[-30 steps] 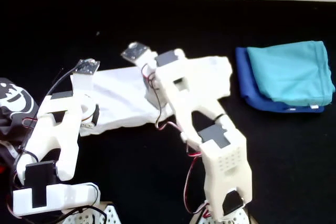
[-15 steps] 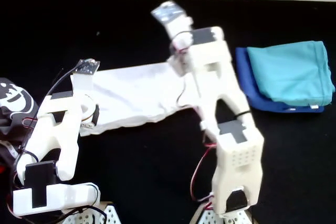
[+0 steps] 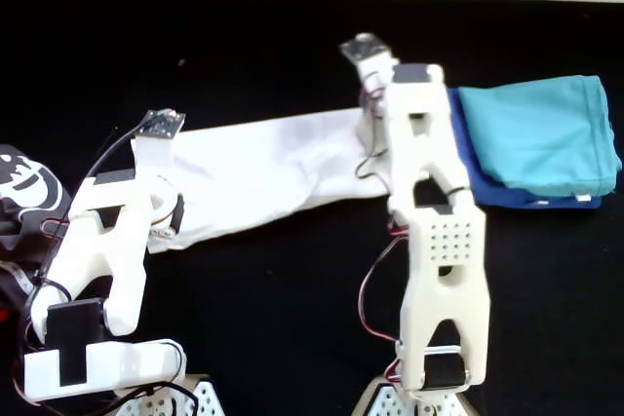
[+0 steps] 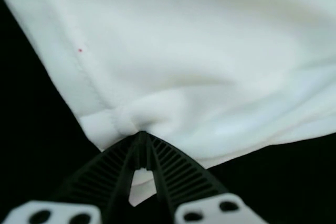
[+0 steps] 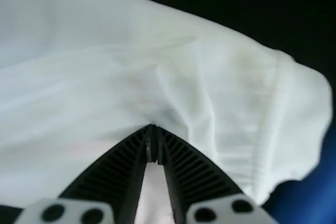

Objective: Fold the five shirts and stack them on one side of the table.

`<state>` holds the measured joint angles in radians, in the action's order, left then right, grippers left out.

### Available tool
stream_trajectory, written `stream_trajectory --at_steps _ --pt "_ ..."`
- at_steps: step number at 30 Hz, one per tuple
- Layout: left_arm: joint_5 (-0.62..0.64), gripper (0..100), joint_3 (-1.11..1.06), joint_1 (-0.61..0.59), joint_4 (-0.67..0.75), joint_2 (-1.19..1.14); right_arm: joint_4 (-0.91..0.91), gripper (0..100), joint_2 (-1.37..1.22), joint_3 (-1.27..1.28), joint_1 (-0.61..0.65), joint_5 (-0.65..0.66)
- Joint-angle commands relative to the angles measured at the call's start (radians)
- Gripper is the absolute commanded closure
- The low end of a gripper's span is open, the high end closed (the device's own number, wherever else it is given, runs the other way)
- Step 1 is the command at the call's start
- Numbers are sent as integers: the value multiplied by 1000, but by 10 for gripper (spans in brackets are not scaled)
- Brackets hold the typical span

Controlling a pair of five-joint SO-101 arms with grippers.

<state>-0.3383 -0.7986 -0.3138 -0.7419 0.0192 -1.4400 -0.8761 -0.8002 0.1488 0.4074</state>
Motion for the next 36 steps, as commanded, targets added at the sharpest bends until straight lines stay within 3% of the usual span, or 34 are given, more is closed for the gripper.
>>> stream_trajectory --at_steps 1,9,14,20,27,30,36 --pt "-11 991 -2 -2 34 -1 -94 993 10 -143 -39 2" --pt "-11 991 -2 -2 34 -1 -329 993 13 -522 15 0" --pt "-11 991 -2 -2 34 -1 -328 993 73 -628 -44 -129" --pt "-11 989 -2 -7 5 47 -328 993 429 -214 -39 -172" --pt "48 986 50 51 -279 412 -320 993 915 475 -8 -167" --pt "86 977 61 16 -316 521 -318 993 1055 677 -33 -166" --pt "89 777 61 -133 -247 530 -318 993 1313 987 -111 -35"
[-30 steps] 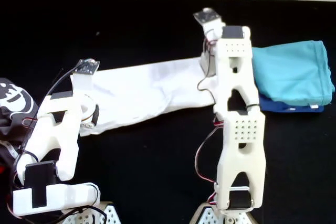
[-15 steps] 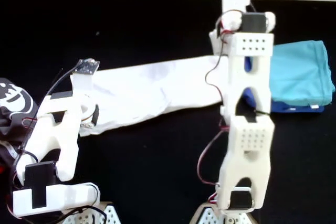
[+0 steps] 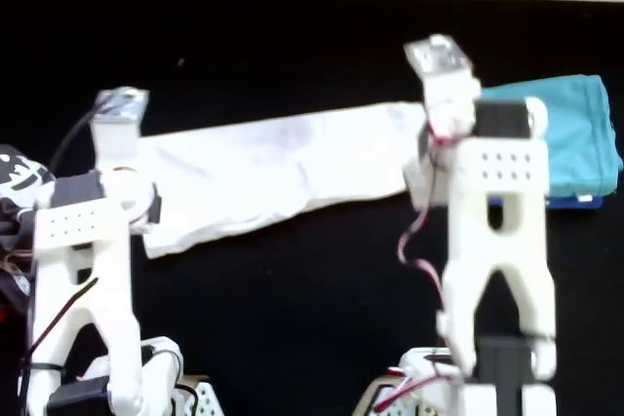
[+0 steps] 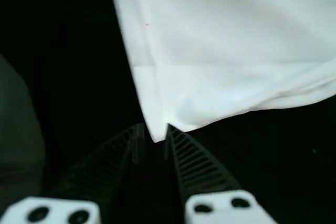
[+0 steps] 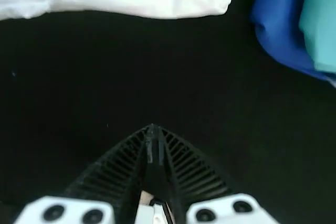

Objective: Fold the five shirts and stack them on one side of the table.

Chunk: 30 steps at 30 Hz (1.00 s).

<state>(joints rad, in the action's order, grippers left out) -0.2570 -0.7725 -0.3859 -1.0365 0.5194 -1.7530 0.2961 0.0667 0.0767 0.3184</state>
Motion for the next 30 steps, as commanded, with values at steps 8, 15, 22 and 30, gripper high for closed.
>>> stream_trajectory --at_steps 8,15,22,30 --pt "34 757 94 -76 232 -255 -8 993 481 395 -145 150" --pt "212 756 323 -31 138 -610 -8 993 691 562 -177 175" --pt "287 758 484 -7 9 -817 -10 993 808 676 -177 173" --pt "288 803 690 -4 -247 -967 64 993 885 806 -177 173"
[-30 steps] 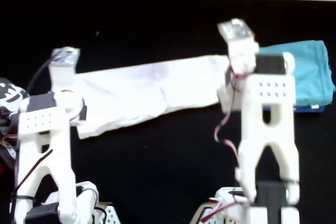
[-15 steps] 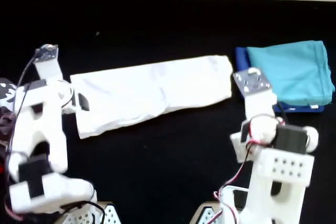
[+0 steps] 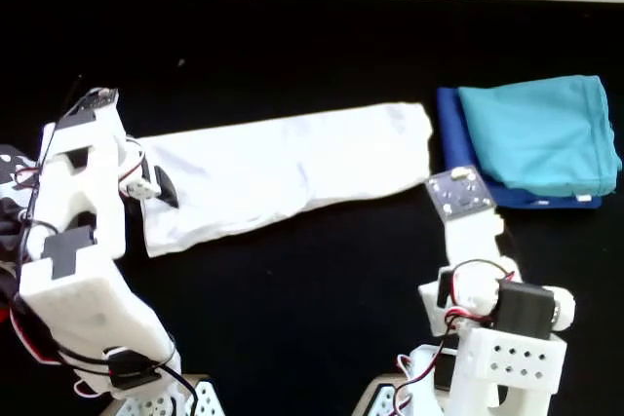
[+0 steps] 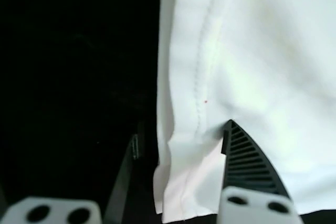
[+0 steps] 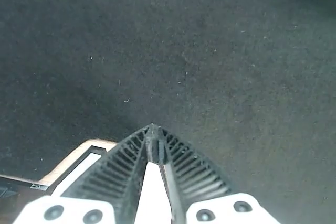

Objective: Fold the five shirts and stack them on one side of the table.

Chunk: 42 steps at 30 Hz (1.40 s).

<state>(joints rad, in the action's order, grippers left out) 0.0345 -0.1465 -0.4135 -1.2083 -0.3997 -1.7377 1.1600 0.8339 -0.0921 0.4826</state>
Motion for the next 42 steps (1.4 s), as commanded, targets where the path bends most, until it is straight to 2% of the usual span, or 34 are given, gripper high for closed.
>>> stream_trajectory --at_steps 1,4,8,14,21,25,32,38,42 --pt "-26 849 91 22 -104 -74 81 993 27 70 -8 9" --pt "-104 1000 170 15 -163 -154 209 993 36 168 -10 9" --pt "-164 992 271 -65 -215 -228 409 993 33 305 -31 9" --pt "-301 991 467 -186 -339 -237 670 993 33 529 -136 9" --pt "-313 991 700 -163 -534 -236 941 993 36 769 -160 5" --pt "-311 991 748 -124 -559 -206 1064 993 38 860 -160 5" --pt "-310 991 627 59 -559 22 1086 993 38 874 -163 3" --pt "-310 991 573 331 -559 226 1092 993 39 874 -191 -12" --pt "-310 991 575 495 -559 237 1102 993 39 871 -194 -63"
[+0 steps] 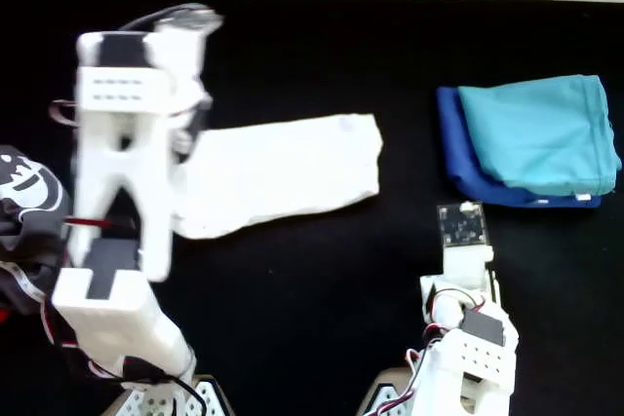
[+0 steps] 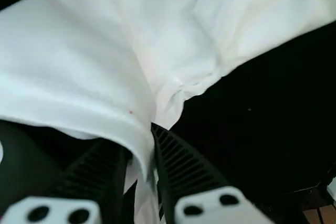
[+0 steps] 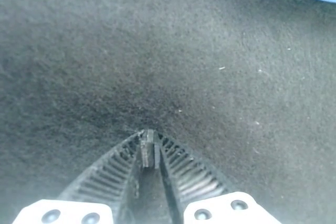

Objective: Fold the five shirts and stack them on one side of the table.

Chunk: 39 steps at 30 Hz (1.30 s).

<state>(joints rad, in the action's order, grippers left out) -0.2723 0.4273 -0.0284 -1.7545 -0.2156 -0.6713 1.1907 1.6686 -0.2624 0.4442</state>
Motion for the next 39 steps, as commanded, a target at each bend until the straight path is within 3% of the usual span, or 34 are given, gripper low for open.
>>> stream_trajectory --at_steps 1,11,22,25,30,34,39 --pt "-3 991 -4 147 -12 53 36 993 8 36 -24 -23" --pt "-5 991 -1 384 238 19 36 993 8 39 -24 -23" --pt "-5 986 2 452 499 -202 36 993 8 39 -24 -26" --pt "-5 921 2 452 543 -226 36 993 8 39 -24 -26" --pt "-5 790 27 452 552 -231 36 993 8 39 -24 -26" --pt "-3 790 142 441 517 -231 36 993 8 39 -24 -26" --pt "-5 817 246 371 367 -240 36 993 8 39 -24 -26"
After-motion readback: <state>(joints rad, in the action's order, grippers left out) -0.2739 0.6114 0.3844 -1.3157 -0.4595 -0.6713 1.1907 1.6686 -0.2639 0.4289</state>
